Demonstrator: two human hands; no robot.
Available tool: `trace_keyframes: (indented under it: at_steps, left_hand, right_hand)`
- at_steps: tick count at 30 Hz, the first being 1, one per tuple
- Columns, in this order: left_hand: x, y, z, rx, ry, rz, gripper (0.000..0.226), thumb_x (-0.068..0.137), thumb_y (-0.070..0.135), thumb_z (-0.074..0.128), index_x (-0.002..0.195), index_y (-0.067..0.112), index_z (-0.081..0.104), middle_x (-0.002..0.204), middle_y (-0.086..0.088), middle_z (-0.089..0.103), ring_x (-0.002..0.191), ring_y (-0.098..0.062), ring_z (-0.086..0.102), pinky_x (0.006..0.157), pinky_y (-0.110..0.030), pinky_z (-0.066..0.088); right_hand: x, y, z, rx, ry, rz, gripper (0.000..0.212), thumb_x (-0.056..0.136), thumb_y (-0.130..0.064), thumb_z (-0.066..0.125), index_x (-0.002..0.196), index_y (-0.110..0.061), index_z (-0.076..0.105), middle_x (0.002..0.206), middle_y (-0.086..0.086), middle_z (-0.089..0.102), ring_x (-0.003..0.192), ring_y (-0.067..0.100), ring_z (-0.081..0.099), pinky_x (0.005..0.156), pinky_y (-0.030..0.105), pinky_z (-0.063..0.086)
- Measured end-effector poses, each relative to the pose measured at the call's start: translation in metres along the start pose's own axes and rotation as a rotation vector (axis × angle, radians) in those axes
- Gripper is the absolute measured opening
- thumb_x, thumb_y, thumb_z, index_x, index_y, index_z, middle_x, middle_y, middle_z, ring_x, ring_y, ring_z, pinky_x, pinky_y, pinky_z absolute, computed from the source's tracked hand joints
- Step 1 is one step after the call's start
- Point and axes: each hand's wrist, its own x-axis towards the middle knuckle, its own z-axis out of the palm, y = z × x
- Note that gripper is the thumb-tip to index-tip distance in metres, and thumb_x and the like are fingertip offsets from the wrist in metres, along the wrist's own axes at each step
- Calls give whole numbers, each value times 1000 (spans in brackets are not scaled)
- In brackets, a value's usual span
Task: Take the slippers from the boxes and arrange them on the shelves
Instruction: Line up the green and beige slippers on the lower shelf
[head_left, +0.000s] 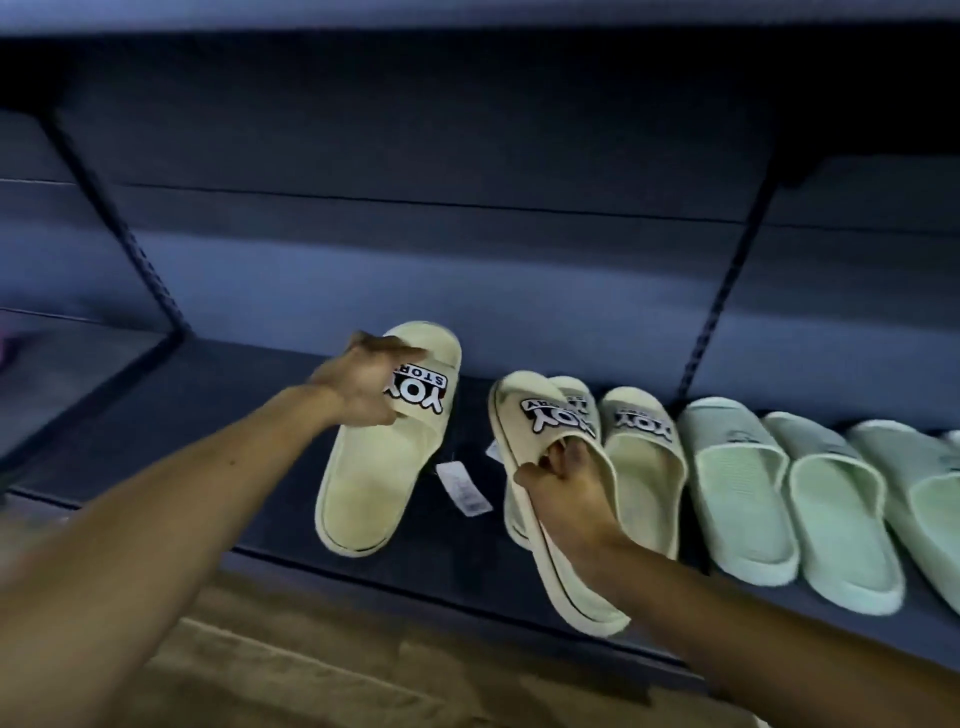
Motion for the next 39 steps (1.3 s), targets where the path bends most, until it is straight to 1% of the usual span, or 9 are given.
trace_keyframes:
  at_steps: [8, 12, 17, 21, 24, 27, 30, 35, 39]
  left_hand:
    - [46, -69, 68, -213, 128, -137, 65, 81, 24, 65, 139, 29, 37, 142, 2, 37, 131, -26, 24, 99, -47, 42]
    - [62, -71, 96, -232, 152, -92, 59, 87, 9, 52, 142, 18, 32, 149, -1, 26, 137, -25, 14, 98, -47, 43]
    - [52, -64, 131, -238, 205, -270, 53, 90, 22, 49, 139, 25, 30, 139, -1, 28, 125, -27, 23, 96, -35, 34]
    - [24, -51, 152, -391, 312, -225, 43, 89, 37, 43, 124, 12, 42, 123, -9, 49, 115, -29, 39, 82, -38, 41]
    - [19, -34, 157, -656, 231, -104, 31, 93, 35, 46, 115, 13, 43, 116, -1, 58, 118, -24, 43, 92, -36, 35]
    - [29, -26, 166, -730, 184, 32, 20, 92, 28, 53, 100, 13, 41, 97, -3, 53, 102, -32, 51, 82, -33, 34]
    - [41, -29, 173, -702, 85, 47, 34, 94, 28, 48, 118, 5, 42, 118, -15, 51, 105, -33, 51, 85, -35, 38]
    - [52, -24, 164, -606, 7, -12, 30, 93, 30, 48, 114, 10, 43, 114, -11, 56, 105, -30, 55, 88, -37, 44]
    - [40, -16, 174, -580, 210, -71, 13, 90, 26, 45, 98, 16, 48, 94, -1, 59, 98, -26, 58, 85, -35, 45]
  right_hand:
    - [40, -4, 76, -48, -61, 45, 21, 86, -7, 53, 88, -16, 34, 73, -11, 41, 67, 6, 43, 52, 10, 36]
    - [61, -9, 108, -69, -50, 49, 27, 86, -14, 55, 103, -15, 33, 96, -1, 47, 89, 16, 47, 76, 27, 39]
    - [88, -11, 140, -97, -26, 39, 35, 86, -15, 53, 113, -10, 32, 93, 0, 48, 79, 16, 50, 67, 28, 38]
    - [107, 2, 145, -356, -20, 17, 57, 87, -22, 54, 133, -6, 23, 98, 7, 54, 97, 30, 57, 76, 31, 41]
    - [116, 32, 133, -556, -89, 40, 71, 85, -23, 54, 144, -13, 15, 123, 10, 51, 122, 34, 48, 97, 36, 42]
    - [120, 63, 126, -964, -321, -70, 65, 87, -45, 43, 146, -29, 19, 153, 0, 26, 141, 31, 22, 113, 45, 23]
    - [125, 63, 122, -1150, -451, -168, 55, 97, -41, 33, 147, -25, 19, 158, -5, 11, 146, 22, 7, 118, 39, 8]
    - [120, 49, 115, -973, -515, -172, 59, 96, -29, 43, 149, -18, 17, 158, 2, 11, 147, 19, 4, 118, 29, 7]
    - [98, 41, 95, -849, -432, -204, 63, 92, -17, 49, 149, -17, 20, 157, 2, 17, 145, 16, 14, 111, 20, 16]
